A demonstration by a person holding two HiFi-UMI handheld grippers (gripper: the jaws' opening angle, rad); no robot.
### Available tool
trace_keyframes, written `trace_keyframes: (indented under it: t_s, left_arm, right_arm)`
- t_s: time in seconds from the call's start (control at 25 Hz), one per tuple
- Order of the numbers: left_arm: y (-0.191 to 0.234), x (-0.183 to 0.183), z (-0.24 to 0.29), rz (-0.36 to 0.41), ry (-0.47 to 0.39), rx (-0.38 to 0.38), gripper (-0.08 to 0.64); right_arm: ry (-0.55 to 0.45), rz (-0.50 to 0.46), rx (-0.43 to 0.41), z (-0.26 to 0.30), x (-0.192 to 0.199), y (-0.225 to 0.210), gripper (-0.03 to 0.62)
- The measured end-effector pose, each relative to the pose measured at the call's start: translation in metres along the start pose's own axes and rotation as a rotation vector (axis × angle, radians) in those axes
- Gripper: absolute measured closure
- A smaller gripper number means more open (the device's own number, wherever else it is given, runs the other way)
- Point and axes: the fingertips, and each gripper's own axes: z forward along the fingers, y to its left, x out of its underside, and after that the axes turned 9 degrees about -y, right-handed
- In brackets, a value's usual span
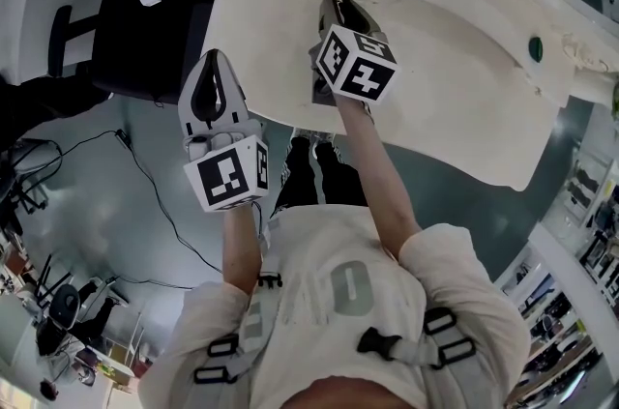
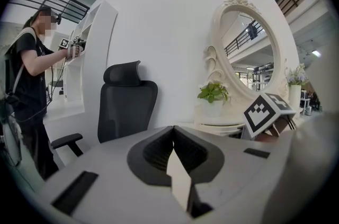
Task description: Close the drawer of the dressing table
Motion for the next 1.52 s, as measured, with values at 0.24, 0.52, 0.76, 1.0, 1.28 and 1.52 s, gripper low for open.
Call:
trace_keyframes:
  t_s: [0.24, 0.52, 0.76, 1.0, 1.28, 1.52]
  left_arm:
    - [0.001, 0.003, 0.005, -0.004, -0.001, -0.008, 0.540]
    - [0.008, 0.007, 0.007, 0.002, 0.024, -0.030, 0.540]
    - [0.004, 0.008, 0.009, -0.001, 0.027, -0.034, 0.540]
    - [0.000, 0.011, 0.010, -0.004, 0.029, -0.038, 0.540]
    - [-0.002, 0.010, 0.005, -0.004, 0.027, -0.044, 0.540]
    - [-0.005, 0.002, -0.003, -0.003, 0.008, -0.042, 0.540]
  right_arm:
    - [0.000, -0.003, 0.001, 0.009, -0.005, -0.002, 0.494]
    - [-0.006, -0.010, 0.007, 0.018, -0.010, -0.007, 0.494]
    - [-0.014, -0.015, 0.006, 0.026, -0.017, -0.010, 0.494]
    - [-0.015, -0.024, 0.004, 0.032, -0.019, -0.014, 0.494]
    - [-0.025, -0.020, -0.004, 0.031, -0.018, -0.013, 0.492]
    - [-0.013, -0.033, -0.005, 0.030, -0.017, -0.013, 0.487]
